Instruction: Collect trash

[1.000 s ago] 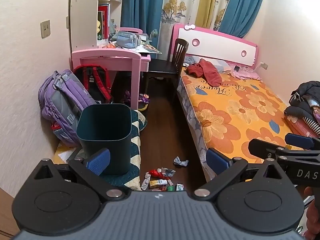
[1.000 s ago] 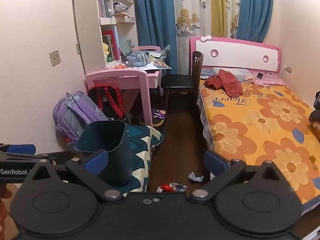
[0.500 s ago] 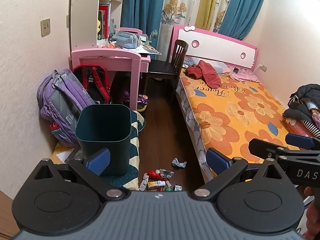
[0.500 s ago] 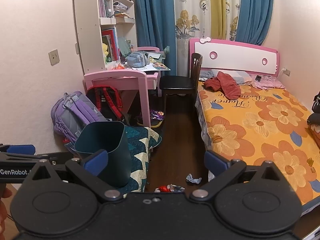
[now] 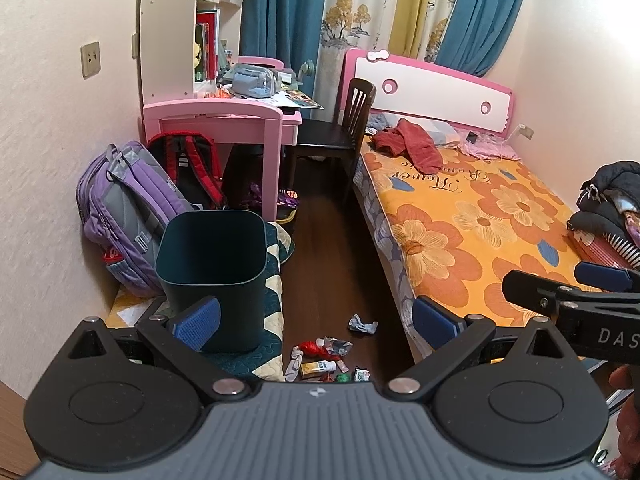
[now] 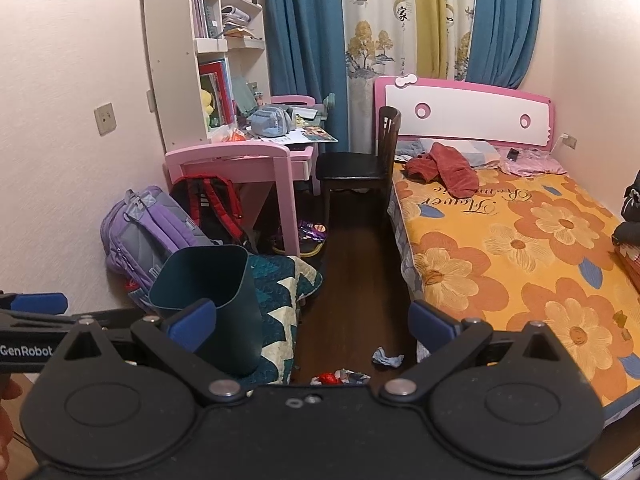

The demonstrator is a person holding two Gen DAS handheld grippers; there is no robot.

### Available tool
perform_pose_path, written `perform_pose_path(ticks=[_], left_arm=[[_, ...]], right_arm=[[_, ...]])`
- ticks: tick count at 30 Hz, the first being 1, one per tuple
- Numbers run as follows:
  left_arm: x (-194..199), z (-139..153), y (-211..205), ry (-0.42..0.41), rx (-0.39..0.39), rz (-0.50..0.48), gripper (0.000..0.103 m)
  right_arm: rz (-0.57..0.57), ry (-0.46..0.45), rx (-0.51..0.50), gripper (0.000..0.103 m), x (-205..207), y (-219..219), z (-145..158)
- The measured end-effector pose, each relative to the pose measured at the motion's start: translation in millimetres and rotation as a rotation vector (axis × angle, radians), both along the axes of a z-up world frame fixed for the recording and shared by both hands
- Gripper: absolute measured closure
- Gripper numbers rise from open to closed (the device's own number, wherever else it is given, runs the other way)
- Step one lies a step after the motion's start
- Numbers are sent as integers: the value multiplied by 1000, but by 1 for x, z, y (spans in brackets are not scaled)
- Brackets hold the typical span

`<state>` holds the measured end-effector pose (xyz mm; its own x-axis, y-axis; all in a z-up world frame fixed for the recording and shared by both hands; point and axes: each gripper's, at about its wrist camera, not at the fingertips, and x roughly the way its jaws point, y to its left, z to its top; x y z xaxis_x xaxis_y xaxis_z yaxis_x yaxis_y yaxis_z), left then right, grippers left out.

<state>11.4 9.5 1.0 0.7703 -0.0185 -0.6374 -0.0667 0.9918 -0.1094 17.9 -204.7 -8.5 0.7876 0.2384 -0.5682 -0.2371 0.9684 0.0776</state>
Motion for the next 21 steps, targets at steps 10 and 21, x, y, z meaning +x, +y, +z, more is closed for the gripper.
perform_pose_path(ticks=[10,21], left_arm=[[0,4,2,-3,0,2,0],[-2,9,-2,-12,4,-6,0]], right_arm=[[19,-23,1,3,-9,7,3],[23,-30,4,4,-14,6,4]])
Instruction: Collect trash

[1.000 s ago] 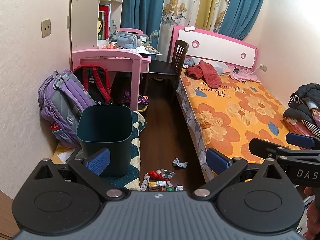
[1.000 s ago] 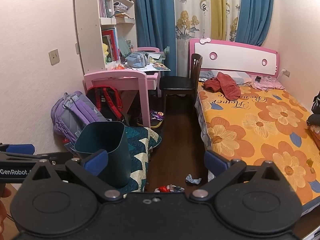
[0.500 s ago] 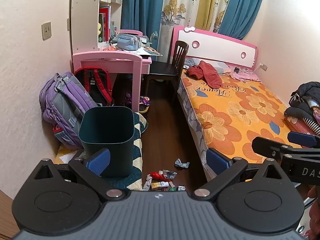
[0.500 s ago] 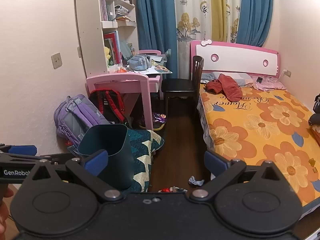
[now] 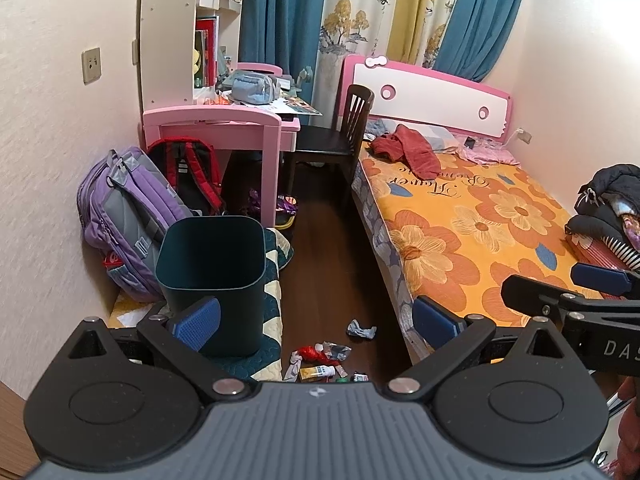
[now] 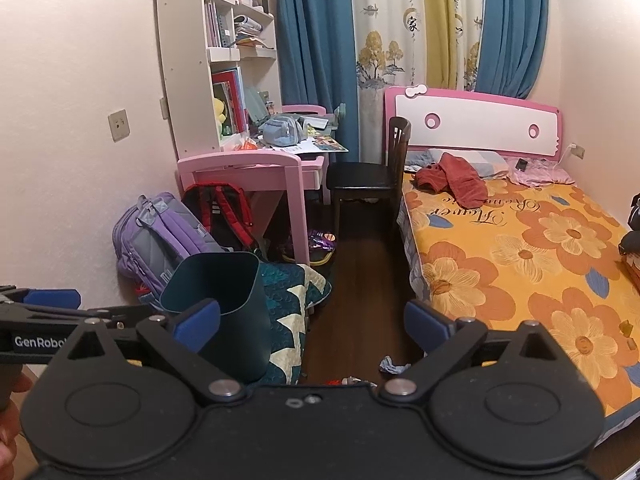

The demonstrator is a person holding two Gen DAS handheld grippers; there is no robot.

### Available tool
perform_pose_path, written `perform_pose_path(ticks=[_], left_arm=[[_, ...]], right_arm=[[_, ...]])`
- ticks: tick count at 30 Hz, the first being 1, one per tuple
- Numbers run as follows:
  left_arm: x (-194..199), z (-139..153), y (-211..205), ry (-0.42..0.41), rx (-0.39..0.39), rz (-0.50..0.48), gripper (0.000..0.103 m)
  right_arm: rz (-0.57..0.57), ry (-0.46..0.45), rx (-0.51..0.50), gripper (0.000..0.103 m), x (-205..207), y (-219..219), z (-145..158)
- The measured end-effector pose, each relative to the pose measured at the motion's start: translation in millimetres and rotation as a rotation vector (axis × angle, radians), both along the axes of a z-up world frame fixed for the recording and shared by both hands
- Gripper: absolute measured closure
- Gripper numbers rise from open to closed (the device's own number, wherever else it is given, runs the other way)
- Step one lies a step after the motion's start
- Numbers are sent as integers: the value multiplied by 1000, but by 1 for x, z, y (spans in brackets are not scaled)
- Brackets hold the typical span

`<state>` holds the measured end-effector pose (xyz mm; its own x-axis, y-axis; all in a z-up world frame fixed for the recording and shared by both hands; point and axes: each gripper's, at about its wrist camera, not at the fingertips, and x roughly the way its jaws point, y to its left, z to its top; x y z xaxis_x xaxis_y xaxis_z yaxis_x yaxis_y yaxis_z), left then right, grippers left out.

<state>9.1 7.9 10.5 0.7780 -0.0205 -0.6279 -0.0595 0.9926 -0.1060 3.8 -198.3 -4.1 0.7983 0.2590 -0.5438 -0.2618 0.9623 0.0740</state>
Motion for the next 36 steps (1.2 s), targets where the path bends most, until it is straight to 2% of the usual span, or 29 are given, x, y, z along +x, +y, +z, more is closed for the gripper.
perform_pose_path(ticks=[27,36], left_arm=[[7,-12,-3,42,-13,-37,0],[19,-25,3,85,-22,-46,0]], right_arm=[[-50,62,3,4,11,1,-9],[-68,126,-29,4,20,5,-20]])
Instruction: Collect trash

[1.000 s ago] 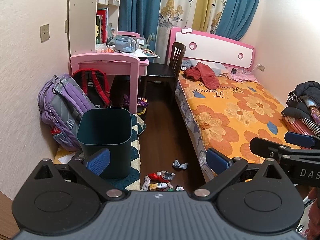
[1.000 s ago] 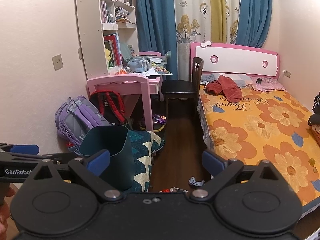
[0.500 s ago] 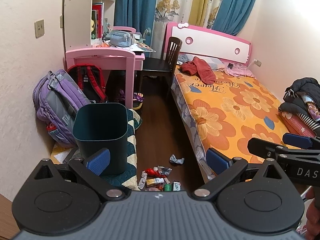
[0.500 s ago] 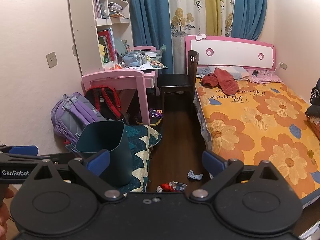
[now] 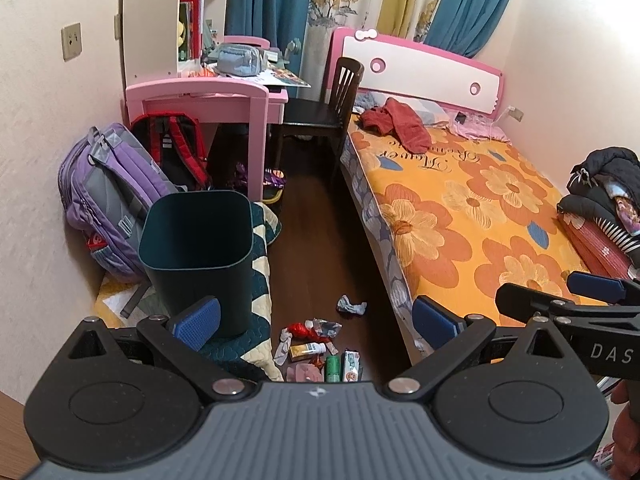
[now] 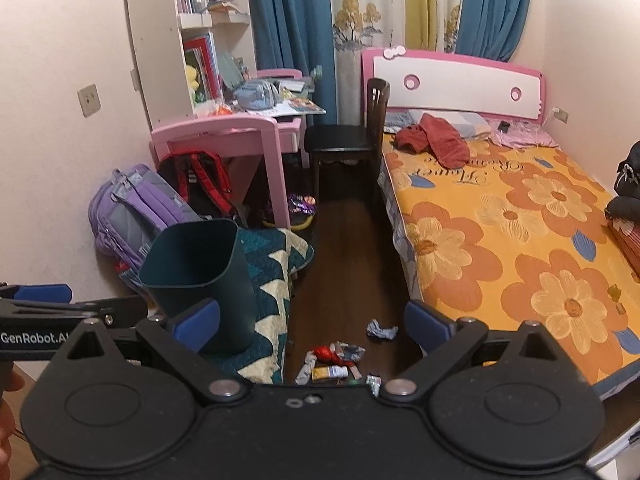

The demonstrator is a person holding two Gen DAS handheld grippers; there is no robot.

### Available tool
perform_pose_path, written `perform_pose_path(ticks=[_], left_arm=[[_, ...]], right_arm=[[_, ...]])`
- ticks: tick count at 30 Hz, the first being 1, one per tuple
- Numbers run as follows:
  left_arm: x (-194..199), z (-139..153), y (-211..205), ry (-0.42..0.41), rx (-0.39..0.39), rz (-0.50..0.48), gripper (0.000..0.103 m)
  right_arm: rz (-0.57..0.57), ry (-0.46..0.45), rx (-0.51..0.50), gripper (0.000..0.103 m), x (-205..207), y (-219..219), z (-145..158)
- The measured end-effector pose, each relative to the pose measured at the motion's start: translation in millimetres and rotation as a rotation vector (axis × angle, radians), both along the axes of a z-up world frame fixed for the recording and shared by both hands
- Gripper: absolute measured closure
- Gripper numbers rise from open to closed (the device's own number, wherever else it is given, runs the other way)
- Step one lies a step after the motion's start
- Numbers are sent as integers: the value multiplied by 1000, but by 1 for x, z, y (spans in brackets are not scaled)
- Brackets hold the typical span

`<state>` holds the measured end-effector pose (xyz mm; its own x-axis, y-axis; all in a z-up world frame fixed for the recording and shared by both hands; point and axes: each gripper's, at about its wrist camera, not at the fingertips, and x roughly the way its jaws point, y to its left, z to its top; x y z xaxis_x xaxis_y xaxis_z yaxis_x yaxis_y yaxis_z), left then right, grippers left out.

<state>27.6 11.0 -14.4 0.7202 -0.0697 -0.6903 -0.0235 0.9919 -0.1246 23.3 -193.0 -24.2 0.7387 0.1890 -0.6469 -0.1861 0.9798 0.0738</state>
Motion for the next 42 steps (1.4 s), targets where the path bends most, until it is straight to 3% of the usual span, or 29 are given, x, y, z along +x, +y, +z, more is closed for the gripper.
perform_pose_path(ticks=[25,32,38,42], left_arm=[[24,-37,20,131,-52,-16,0],[48,-45,14,151,-64,-5,0],[85,-72,2,162,0,53,0],[114,-124,-9,258,13,145,0]], right_arm=[[-13,146,-37,4,15,11,-34],[-25,168,-25,4,35,-12,-43],[3,232,-12,4,89,-57,-85],[65,326,-20,4,138,-81,-138]])
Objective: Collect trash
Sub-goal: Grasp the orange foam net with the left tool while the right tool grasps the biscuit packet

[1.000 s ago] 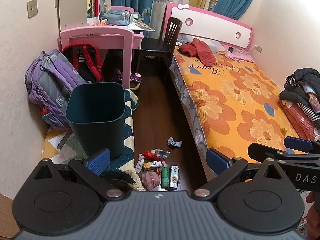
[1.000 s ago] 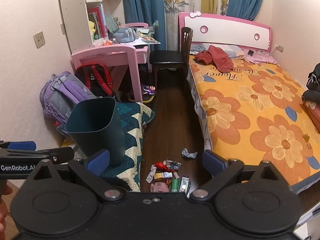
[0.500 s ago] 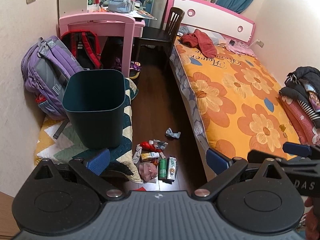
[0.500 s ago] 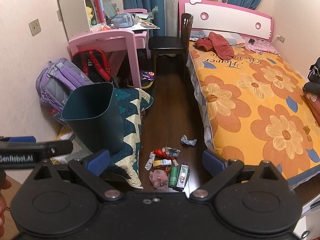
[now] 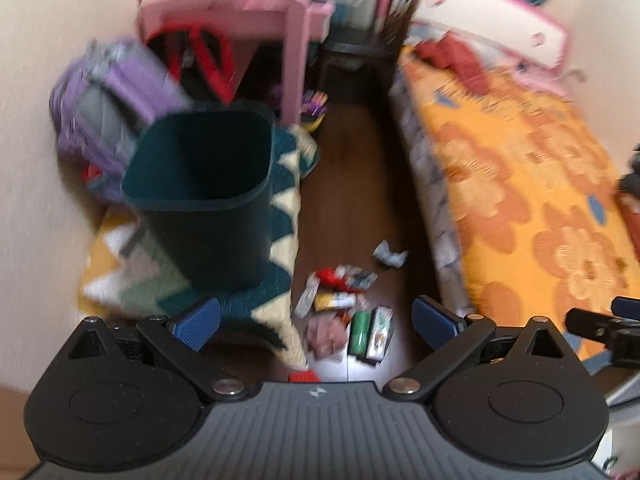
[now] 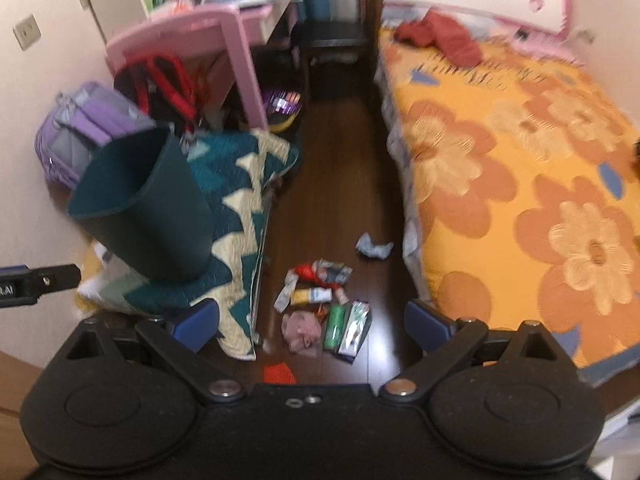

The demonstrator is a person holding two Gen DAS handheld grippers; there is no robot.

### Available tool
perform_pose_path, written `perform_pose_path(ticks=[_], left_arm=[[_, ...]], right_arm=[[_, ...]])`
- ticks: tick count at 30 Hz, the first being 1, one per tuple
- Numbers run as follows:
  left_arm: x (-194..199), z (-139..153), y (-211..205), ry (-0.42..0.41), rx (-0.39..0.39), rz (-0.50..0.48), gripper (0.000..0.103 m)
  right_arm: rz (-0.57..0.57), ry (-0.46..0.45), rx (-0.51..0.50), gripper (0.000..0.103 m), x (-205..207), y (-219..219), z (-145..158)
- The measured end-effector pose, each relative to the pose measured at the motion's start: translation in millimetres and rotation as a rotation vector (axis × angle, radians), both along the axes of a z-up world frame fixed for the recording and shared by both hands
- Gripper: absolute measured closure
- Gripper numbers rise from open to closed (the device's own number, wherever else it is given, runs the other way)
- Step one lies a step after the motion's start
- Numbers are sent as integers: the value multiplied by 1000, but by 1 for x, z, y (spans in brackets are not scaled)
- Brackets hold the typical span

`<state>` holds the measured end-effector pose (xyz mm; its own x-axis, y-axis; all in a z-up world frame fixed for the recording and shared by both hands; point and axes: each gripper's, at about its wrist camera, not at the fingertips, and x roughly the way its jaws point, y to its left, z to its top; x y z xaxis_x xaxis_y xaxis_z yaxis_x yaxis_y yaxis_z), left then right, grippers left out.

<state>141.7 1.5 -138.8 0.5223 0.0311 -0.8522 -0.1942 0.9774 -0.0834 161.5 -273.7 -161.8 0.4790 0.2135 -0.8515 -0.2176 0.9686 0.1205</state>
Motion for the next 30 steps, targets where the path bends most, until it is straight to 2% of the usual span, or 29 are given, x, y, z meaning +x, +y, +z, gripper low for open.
perform_pose_path(ticks=[4,8,13,17,20,24,30], left_arm=[[23,-71,-7,72,-18,60,0],[36,-155,-16,152,-20,45,0],[44,-283,-23,220,-29,17,0],[46,-382,-28,282,-24,42,0],[52,-457,-25,338,-28,66,0],[61,-543,-18,367,-32,114,0],[72,-663,-5,469,-74,258,0]], right_arm=[[26,46,-48,4,39,-5,-64],[20,94,-82,5,66,-5,-143],[14,168,-110,8,96,-4,-261],[2,219,-140,10,119,0,-362],[-21,256,-129,10,137,-2,-426],[-9,263,-160,10,158,4,-509],[-26,296,-195,11,185,7,-611]])
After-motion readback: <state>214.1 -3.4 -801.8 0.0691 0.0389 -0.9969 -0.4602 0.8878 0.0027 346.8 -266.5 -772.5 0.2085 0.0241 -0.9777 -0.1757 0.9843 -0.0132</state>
